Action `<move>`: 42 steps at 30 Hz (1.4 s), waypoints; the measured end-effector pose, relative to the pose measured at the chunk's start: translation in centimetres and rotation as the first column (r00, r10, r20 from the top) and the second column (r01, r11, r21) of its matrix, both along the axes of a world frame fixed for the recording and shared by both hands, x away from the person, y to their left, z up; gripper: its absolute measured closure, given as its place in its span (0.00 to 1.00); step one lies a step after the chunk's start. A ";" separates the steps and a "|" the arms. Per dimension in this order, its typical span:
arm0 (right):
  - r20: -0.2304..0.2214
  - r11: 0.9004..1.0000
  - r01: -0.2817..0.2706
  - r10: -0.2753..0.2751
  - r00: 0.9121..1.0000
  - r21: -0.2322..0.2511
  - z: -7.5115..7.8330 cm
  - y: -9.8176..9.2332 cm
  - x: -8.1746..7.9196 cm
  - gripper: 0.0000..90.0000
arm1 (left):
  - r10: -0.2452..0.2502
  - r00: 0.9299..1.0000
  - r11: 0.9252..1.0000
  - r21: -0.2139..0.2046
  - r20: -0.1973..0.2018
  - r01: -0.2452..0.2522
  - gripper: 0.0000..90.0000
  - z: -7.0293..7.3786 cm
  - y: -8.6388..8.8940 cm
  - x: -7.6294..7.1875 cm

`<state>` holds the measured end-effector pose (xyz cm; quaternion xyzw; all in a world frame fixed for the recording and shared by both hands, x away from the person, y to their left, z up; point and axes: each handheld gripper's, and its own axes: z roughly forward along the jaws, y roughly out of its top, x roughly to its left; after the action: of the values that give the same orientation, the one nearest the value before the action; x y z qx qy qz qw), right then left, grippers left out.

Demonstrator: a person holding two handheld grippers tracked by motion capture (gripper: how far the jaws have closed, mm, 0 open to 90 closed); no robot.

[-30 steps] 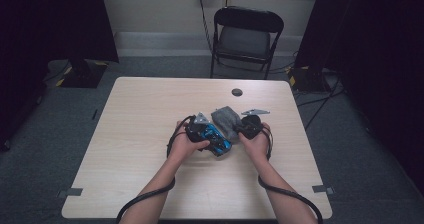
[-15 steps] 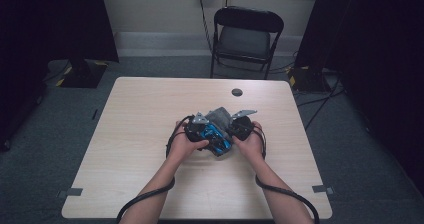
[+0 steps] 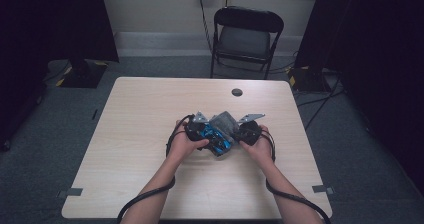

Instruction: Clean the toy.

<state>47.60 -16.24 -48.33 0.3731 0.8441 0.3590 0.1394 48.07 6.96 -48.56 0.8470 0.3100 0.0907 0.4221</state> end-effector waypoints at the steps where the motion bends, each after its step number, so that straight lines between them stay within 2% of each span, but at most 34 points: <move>1: -0.001 1.000 -0.003 0.003 1.000 0.001 0.0 -0.2 -0.1 0.93 | 0.000 1.000 1.000 0.001 -0.001 0.000 0.12 0.0 0.0 0.0; 11: -0.006 1.000 -0.030 0.030 1.000 0.001 0.1 -1.6 -1.8 0.93 | -0.001 1.000 1.000 0.005 -0.001 0.001 0.12 0.0 0.0 0.0; 29: -0.026 0.996 -0.057 0.058 0.998 0.063 0.0 -3.8 -5.2 0.93 | -0.001 1.000 1.000 0.000 -0.001 0.001 0.12 0.0 0.0 0.0; 42: -0.041 0.994 -0.076 0.080 0.996 0.077 0.0 -5.0 -6.9 0.93 | 0.000 1.000 1.000 0.006 -0.003 0.000 0.12 0.1 -0.1 0.0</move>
<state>40.67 -21.21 -48.33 0.3525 0.8468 0.3874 0.0927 48.07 6.89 -48.50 0.8484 0.3101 0.0905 0.4193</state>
